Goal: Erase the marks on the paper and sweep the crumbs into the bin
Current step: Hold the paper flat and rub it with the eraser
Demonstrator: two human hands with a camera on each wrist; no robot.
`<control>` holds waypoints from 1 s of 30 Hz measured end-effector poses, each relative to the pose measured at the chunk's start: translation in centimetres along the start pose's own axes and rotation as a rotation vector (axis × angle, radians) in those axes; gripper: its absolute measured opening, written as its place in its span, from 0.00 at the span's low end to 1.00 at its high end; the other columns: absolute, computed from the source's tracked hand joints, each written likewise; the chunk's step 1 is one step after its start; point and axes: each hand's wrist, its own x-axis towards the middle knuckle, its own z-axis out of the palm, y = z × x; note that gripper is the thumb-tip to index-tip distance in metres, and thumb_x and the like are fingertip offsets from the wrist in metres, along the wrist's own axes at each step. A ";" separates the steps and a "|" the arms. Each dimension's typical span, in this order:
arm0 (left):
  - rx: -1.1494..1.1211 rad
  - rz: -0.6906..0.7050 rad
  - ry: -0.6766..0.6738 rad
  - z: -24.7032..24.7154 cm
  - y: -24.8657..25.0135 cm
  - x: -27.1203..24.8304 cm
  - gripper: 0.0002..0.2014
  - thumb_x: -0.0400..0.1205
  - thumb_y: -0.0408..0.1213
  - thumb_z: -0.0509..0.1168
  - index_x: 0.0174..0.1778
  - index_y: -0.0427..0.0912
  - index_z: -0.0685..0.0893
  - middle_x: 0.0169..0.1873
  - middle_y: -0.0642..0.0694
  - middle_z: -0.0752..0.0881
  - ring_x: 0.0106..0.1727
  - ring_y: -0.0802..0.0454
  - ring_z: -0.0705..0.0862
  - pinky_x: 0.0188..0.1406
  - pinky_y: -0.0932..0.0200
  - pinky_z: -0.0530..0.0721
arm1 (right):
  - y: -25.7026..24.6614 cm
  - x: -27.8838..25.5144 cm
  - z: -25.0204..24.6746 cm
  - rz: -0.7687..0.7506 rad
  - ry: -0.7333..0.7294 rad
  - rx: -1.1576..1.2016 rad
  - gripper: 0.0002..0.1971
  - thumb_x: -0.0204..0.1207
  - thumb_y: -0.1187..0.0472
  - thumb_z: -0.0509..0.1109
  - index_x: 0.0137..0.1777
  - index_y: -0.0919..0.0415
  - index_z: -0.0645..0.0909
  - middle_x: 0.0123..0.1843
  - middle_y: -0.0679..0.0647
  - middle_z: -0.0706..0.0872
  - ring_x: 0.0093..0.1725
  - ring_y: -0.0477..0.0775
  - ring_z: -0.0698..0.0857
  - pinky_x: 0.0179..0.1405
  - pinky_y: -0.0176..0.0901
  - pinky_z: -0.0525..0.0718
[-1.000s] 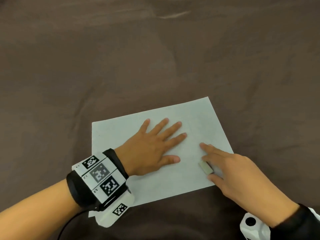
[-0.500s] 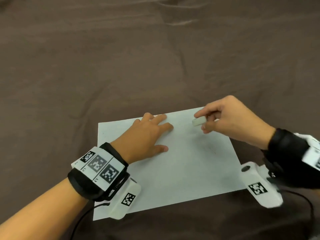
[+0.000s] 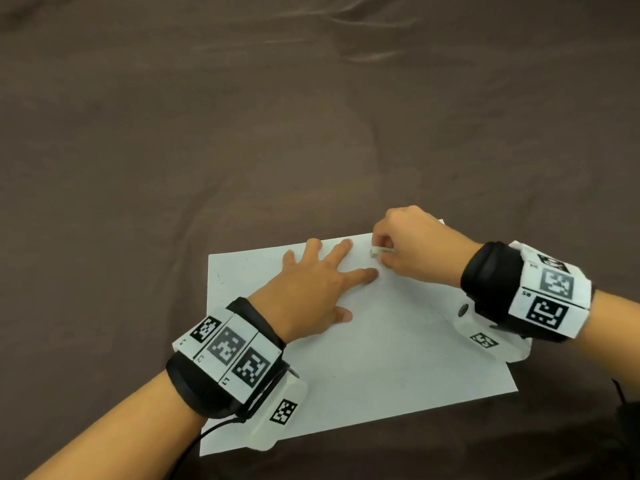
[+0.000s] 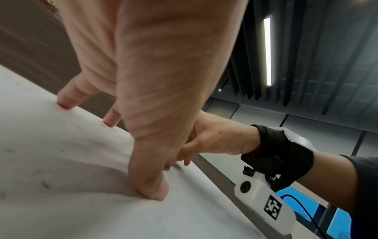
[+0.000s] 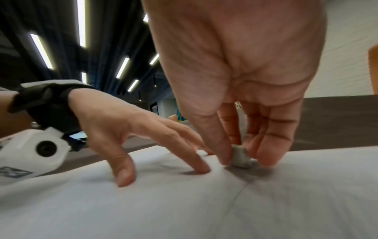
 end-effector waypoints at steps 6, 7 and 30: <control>0.023 -0.002 -0.049 -0.1 0.3 0.1 0.34 0.87 0.55 0.57 0.82 0.72 0.42 0.85 0.47 0.39 0.80 0.34 0.50 0.74 0.30 0.65 | 0.0 0.6 -0.2 0.039 0.018 0.081 0.08 0.74 0.61 0.69 0.38 0.65 0.85 0.34 0.59 0.86 0.36 0.62 0.84 0.35 0.50 0.86; 0.025 -0.002 -0.059 -0.3 0.3 0.1 0.34 0.87 0.55 0.57 0.82 0.72 0.42 0.85 0.47 0.38 0.80 0.33 0.50 0.74 0.30 0.65 | 0.4 0.9 -0.5 0.067 0.022 0.071 0.08 0.73 0.61 0.69 0.37 0.65 0.83 0.34 0.60 0.85 0.35 0.63 0.84 0.34 0.50 0.86; 0.065 0.019 -0.068 0.0 0.2 0.1 0.34 0.88 0.53 0.56 0.82 0.72 0.40 0.84 0.46 0.36 0.80 0.33 0.49 0.74 0.30 0.64 | -1.0 1.2 0.2 0.045 -0.085 -0.011 0.16 0.77 0.56 0.66 0.30 0.57 0.66 0.32 0.52 0.73 0.34 0.58 0.78 0.28 0.43 0.72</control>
